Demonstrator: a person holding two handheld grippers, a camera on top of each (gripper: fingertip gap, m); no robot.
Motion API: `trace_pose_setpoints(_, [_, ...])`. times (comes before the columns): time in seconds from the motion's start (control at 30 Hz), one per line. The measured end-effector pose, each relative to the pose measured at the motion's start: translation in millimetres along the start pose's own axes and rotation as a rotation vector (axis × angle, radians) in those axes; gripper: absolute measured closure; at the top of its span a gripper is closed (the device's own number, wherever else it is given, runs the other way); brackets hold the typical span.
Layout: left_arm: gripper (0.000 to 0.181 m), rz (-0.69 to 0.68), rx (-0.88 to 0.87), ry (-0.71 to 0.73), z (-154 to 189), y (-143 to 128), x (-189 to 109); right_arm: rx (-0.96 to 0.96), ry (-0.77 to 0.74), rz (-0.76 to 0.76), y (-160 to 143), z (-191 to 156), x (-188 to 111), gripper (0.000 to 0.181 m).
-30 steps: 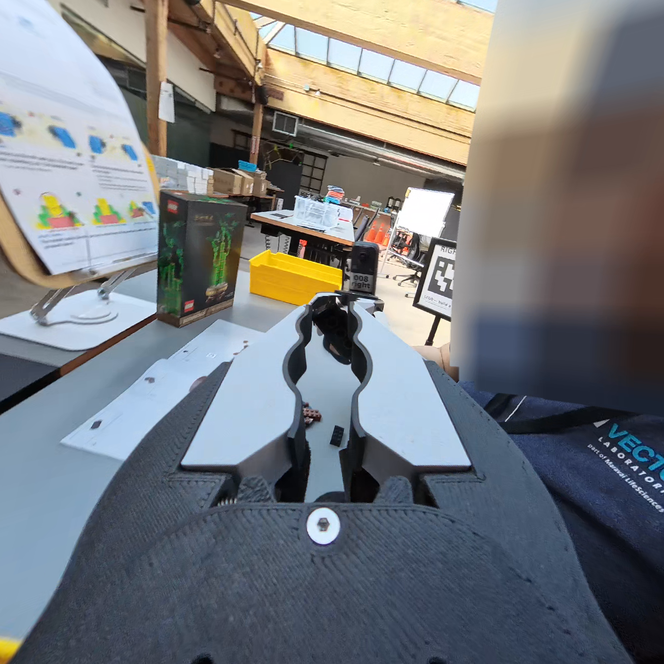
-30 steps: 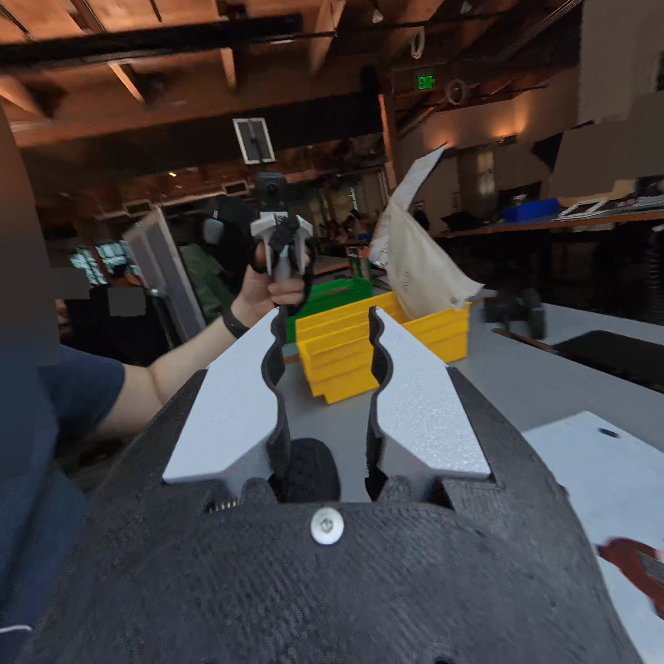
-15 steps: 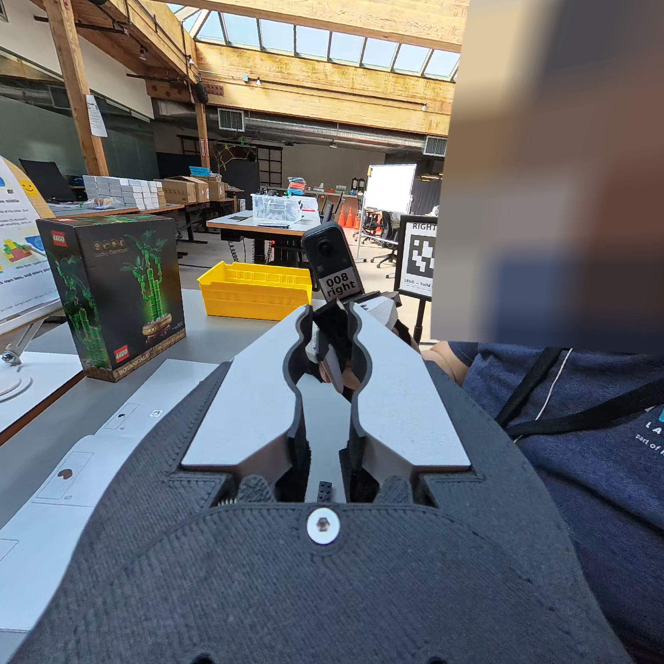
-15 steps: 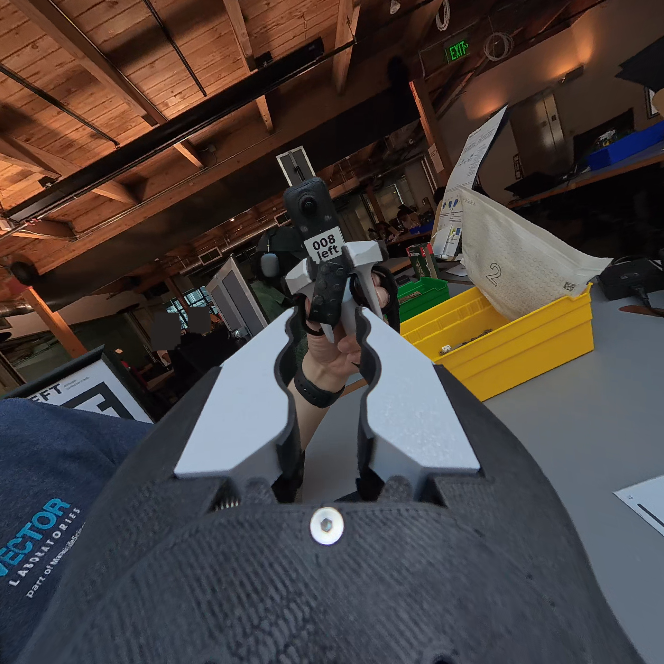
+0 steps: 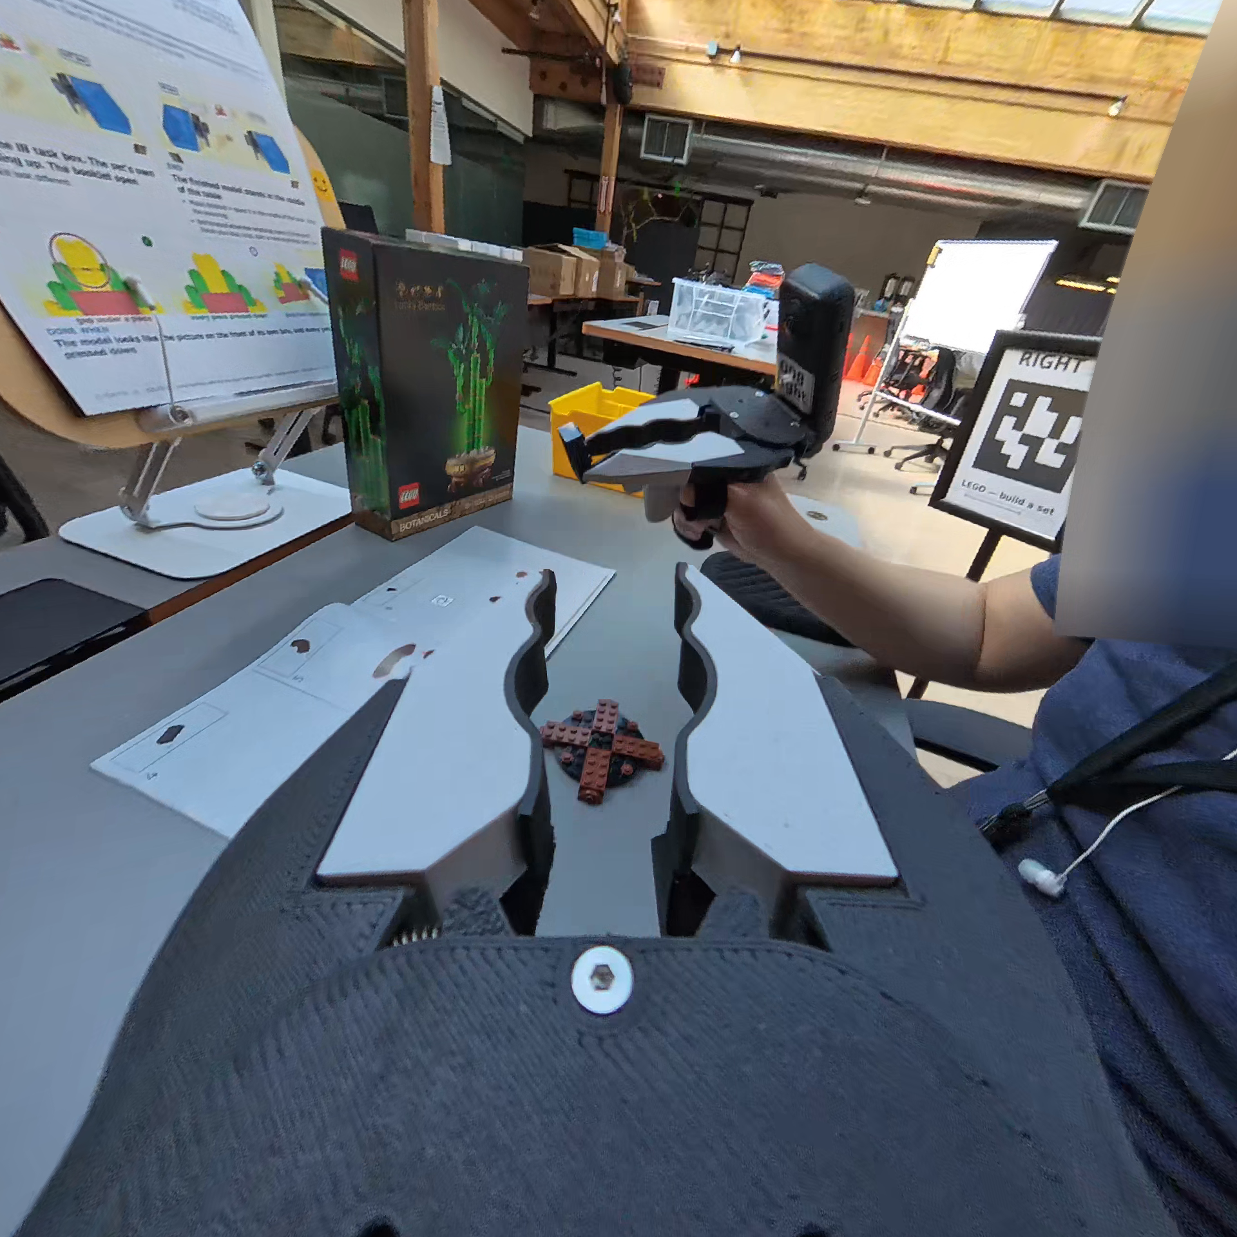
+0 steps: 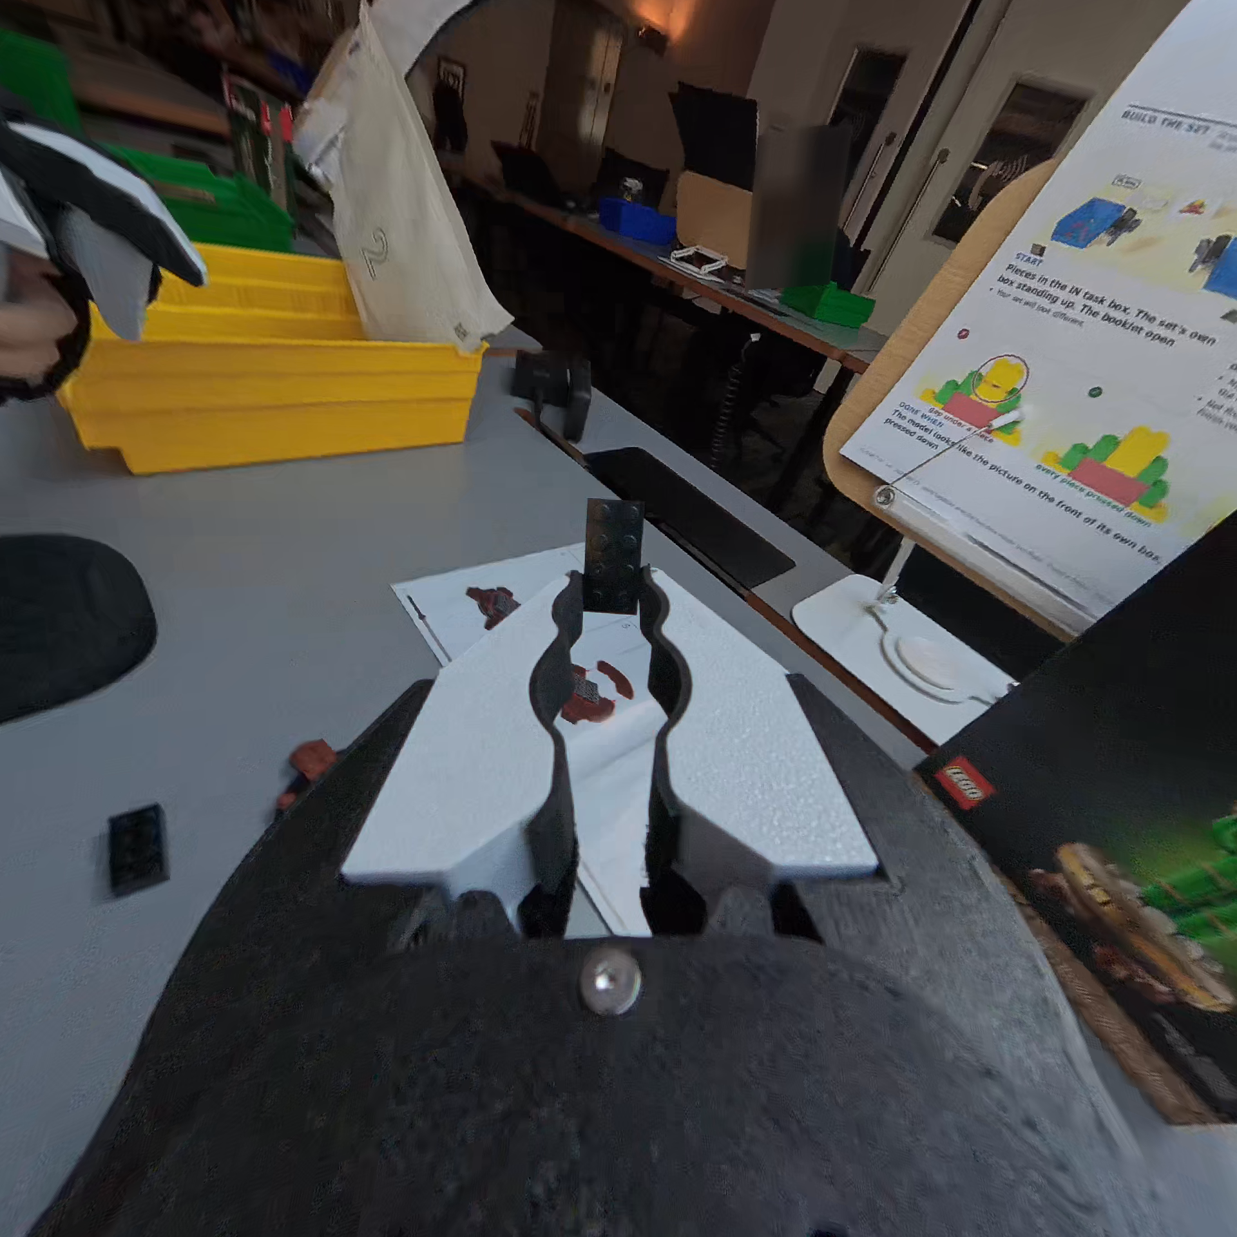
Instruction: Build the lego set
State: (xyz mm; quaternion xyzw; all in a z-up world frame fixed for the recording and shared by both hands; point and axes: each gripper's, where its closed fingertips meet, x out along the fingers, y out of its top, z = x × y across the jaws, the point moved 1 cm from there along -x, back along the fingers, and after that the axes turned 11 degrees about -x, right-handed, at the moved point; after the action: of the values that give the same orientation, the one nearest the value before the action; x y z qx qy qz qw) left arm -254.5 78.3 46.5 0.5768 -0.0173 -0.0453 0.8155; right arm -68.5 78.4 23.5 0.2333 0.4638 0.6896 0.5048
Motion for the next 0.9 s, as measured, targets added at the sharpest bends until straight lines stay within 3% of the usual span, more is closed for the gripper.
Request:
trace_pose_setpoints(0.17, [0.145, -0.214, 0.017, 0.178, -19.3, -56.9, 11.8, -0.397, -0.064, -0.121, -16.6, 18.8, -3.6, 0.165])
trace_pose_setpoints(0.37, [0.146, -0.363, -0.025, 0.166, -18.7, -102.9, 29.0, -0.565, -0.085, -0.115, -41.9, 17.2, -2.1, 0.165])
trace_pose_setpoints(0.47, [0.146, -0.448, -0.097, 0.148, -23.4, -122.5, 35.2, -0.532, -0.055, -0.155, -61.1, 10.7, -0.1, 0.165])
trace_pose_setpoints(0.6, [0.143, -0.431, -0.126, 0.132, -28.4, -126.2, 48.5, -0.431, 0.054, -0.218, -79.1, 0.2, 4.5, 0.165])
trace_pose_setpoints(0.77, [0.128, -0.484, -0.132, 0.18, -39.8, -137.5, 62.0, -0.081, 0.383, -0.337, -103.4, -34.9, 0.7, 0.165])
trace_pose_setpoints(0.9, [0.126, -0.531, -0.113, 0.176, -36.5, -149.7, 72.5, 0.096, 0.581, -0.489, -123.8, -60.5, -14.2, 0.165])
